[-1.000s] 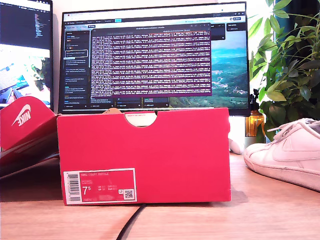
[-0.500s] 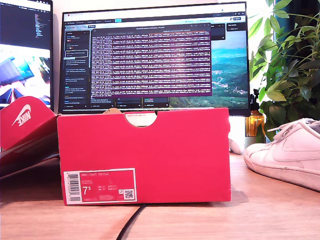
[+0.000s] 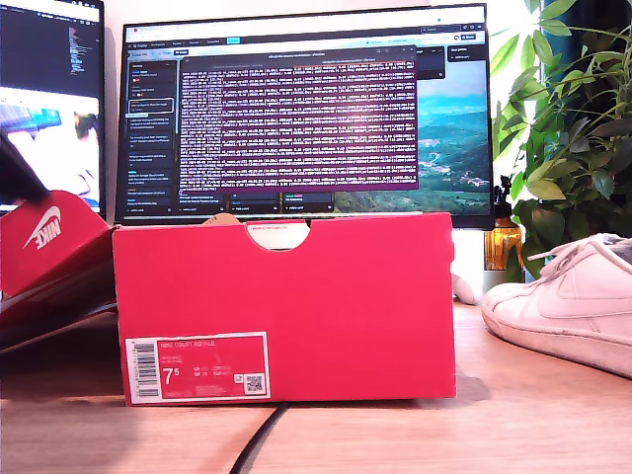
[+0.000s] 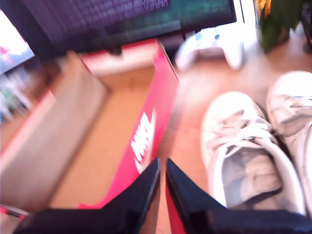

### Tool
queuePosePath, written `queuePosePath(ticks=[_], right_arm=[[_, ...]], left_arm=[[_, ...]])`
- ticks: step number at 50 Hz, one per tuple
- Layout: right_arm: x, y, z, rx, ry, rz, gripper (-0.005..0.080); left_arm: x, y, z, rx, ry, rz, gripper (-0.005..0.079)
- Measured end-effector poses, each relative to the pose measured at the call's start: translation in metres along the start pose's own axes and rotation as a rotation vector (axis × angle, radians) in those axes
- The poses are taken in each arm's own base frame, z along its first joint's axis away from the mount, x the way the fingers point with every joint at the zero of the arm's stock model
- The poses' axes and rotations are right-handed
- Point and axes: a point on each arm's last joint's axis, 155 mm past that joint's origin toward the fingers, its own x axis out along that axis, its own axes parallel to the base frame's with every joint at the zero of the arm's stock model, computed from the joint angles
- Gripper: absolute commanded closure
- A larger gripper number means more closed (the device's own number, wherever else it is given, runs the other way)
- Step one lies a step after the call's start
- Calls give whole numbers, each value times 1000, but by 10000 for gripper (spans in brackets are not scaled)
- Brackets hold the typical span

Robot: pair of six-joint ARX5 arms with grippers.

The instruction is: Pack the white shoes by picking the first shoe and placing it inside the red shoebox, left side, then picking and rotating the second shoe and placing it in the shoebox

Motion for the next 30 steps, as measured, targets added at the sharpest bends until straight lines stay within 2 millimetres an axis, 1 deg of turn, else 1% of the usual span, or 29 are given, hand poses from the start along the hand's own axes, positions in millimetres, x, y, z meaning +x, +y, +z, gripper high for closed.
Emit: queuePosePath(ticks=[5, 10, 14, 19, 22, 27, 29, 30], right_arm=[[9, -3, 2, 3, 85, -14, 752], [19, -8, -4, 14, 190, -29, 751], [27, -10, -13, 36, 287, -38, 751], [33, -12, -32, 66, 427, -51, 742], [36, -15, -43, 67, 504, -64, 677], [39, -20, -58, 74, 604, -94, 472], [41, -22, -62, 71, 625, -106, 425], [42, -23, -64, 58, 635, -106, 414]], left_arm=[[9, -9, -1, 45, 36, -9, 761], [18, -5, -5, 70, 82, 27, 761], [28, -3, -11, 75, 120, 41, 761], [38, 2, -15, 79, 153, 66, 761], [43, 5, -16, 79, 162, 84, 761], [48, 6, -17, 80, 171, 90, 761], [50, 6, -17, 80, 171, 90, 761], [50, 6, -16, 80, 169, 91, 761]])
